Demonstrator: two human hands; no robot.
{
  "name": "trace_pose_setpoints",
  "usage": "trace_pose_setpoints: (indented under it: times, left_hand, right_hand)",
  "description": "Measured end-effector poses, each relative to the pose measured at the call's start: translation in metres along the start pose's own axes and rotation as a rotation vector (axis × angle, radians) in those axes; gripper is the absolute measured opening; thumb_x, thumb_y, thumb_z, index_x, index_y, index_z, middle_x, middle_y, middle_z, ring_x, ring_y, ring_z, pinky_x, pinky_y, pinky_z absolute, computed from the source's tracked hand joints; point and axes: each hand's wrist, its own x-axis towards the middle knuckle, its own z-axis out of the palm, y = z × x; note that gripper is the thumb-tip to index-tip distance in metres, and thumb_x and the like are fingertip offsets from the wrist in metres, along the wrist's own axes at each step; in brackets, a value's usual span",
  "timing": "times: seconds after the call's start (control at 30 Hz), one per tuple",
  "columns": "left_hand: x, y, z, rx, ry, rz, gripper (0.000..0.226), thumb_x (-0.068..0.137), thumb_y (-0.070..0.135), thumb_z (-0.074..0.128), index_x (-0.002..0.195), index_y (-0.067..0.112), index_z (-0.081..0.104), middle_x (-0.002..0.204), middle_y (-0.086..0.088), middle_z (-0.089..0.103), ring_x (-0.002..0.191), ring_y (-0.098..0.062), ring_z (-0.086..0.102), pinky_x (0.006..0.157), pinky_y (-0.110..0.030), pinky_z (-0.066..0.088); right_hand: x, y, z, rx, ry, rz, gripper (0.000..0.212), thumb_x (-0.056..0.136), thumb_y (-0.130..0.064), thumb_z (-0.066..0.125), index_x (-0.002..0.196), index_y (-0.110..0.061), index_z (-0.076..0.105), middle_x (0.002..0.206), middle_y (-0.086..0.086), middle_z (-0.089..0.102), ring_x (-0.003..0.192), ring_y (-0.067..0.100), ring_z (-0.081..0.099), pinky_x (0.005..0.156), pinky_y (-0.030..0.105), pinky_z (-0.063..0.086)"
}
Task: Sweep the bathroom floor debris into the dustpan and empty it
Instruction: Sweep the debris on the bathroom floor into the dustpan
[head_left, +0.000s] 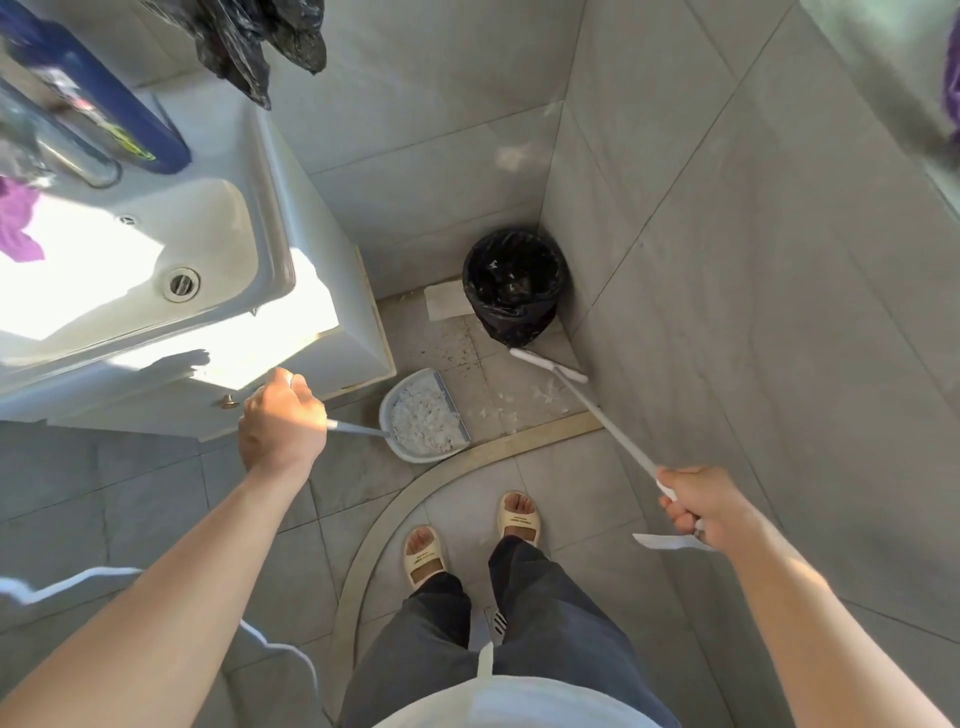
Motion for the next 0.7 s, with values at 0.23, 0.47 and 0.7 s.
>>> trace_pose_setpoints:
  times: [0.23,0.47,0.7]
  left_hand:
    - [0.007,-0.008,-0.002,0.026,-0.008,0.037,0.023,0.101,0.017,0.039,0.103,0.0,0.053,0.097,-0.032,0.061,0.096,-0.05,0.055,0.073,-0.044,0.04]
    - [0.021,-0.02,-0.004,0.109,-0.047,0.135,0.021,0.1,0.012,0.04,0.106,-0.004,0.053,0.101,-0.031,0.063,0.098,-0.048,0.058,0.074,-0.045,0.042]
    - [0.042,-0.042,-0.002,0.112,-0.066,0.128,0.023,0.101,0.015,0.038,0.108,0.0,0.054,0.103,-0.028,0.064,0.097,-0.047,0.059,0.071,-0.042,0.039]
  right_hand:
    - [0.009,0.018,0.05,0.194,-0.071,0.175,0.011,0.1,-0.007,0.044,0.098,0.001,0.051,0.064,0.009,0.04,0.027,0.006,0.027,0.029,0.012,0.018]
    - [-0.012,0.001,0.04,0.385,-0.183,0.188,0.017,0.103,-0.011,0.04,0.091,-0.002,0.048,0.067,0.009,0.041,0.028,0.002,0.029,0.024,0.013,0.019]
    - [-0.03,-0.008,0.07,0.307,-0.081,0.145,0.014,0.101,-0.008,0.04,0.097,0.001,0.05,0.066,0.01,0.043,0.03,0.005,0.029,0.027,0.014,0.02]
